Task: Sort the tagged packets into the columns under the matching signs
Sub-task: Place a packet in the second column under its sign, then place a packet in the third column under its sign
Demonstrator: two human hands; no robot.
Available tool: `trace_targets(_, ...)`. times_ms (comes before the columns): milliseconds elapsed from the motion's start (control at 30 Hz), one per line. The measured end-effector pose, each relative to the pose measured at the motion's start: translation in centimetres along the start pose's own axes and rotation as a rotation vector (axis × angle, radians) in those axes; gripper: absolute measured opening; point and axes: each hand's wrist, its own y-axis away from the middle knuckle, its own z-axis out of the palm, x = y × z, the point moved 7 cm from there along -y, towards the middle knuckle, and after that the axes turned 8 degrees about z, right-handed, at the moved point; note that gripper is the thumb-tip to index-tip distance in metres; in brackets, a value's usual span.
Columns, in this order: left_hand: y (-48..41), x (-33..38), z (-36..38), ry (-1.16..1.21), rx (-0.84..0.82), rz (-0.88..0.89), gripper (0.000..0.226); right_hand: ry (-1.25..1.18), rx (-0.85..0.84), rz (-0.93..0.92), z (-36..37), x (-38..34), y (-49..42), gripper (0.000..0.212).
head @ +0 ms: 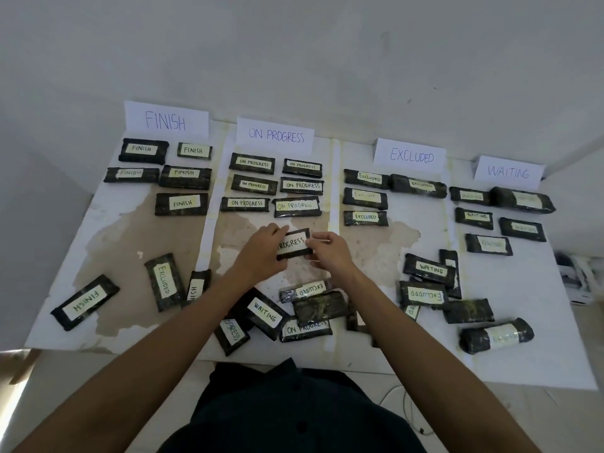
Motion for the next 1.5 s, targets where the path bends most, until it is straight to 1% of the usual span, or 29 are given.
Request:
trace_targets(100,-2.6,-0.7,0.8,-0.087,-0.069,0.020,0.063,0.091,0.044,-0.003,-2.0,0.2,-0.9,0.018)
trace_targets(167,-4.2,-1.1,1.6,-0.104,-0.095,0.026,0.061,0.190,0.032,-0.036,-2.9,0.4,-1.4,0.016)
trace_targets(333,-7.1,-2.3,4.2,-0.140,-0.145,0.024,0.062,0.489,-0.056,-0.214,-3.8,1.8,-2.9,0.012)
trace_targets(433,-8.1,-2.9,5.1,-0.160,-0.144,-0.006,0.063,0.729,-0.136,-0.376,-3.2,2.5,-3.2,0.018)
trace_targets(533,-8.5,-3.5,5.5,-0.188,-0.123,-0.039,0.063,1.100,-0.241,-0.588,-1.7,3.3,-2.6,0.030)
trace_targets(600,-8.6,-3.6,5.5,-0.192,-0.113,-0.058,0.064,1.282,-0.251,-0.725,-0.8,3.7,-2.2,0.030)
trace_targets(633,-8.6,-3.5,5.6,-0.198,-0.111,-0.062,0.064,1.327,-0.244,-0.753,-0.6,3.7,-2.2,0.030)
trace_targets(767,-8.4,-3.1,5.2,-0.227,-0.114,-0.067,0.067,1.395,-0.215,-0.743,-0.4,3.4,-2.3,0.032)
trace_targets(833,-7.9,-2.7,4.5,-0.189,-0.070,-0.075,0.066,1.361,-0.199,-0.730,-0.6,2.7,-2.2,0.033)
trace_targets(933,-5.9,-1.7,2.3,0.016,0.143,-0.171,0.055,1.184,-0.155,-0.627,-1.9,1.3,-1.9,0.035)
trace_targets(1000,-3.4,-1.1,0.9,0.201,0.281,-0.333,0.048,1.046,-0.108,-0.558,-3.2,0.3,-1.7,0.035)
trace_targets(1067,-0.7,0.1,0.6,0.399,0.333,-0.538,0.045,0.863,-0.064,-0.456,-4.5,-0.4,-1.4,0.039)
trace_targets(1100,0.5,0.9,1.1,0.502,0.314,-0.613,0.045,0.766,-0.047,-0.403,-4.9,-0.5,-1.0,0.040)
trace_targets(1133,1.3,1.9,1.7,0.597,0.260,-0.658,0.044,0.685,-0.037,-0.366,-4.9,-0.7,-0.6,0.041)
trace_targets(1200,2.4,4.0,3.2,0.778,0.150,-0.666,0.042,0.581,-0.046,-0.345,-3.8,-0.6,0.6,0.040)
trace_targets(1233,2.8,4.6,3.7,0.847,0.134,-0.656,0.041,0.537,-0.061,-0.344,-2.9,-0.5,1.2,0.037)
trace_targets(1367,4.3,4.6,2.9,0.911,0.175,-0.622,0.034,0.359,-0.129,-0.338,0.2,0.3,3.2,0.018)
trace_targets(1500,5.9,2.4,0.8,0.872,0.132,-0.554,0.044,0.358,-0.131,-0.307,1.4,0.4,3.5,0.017)
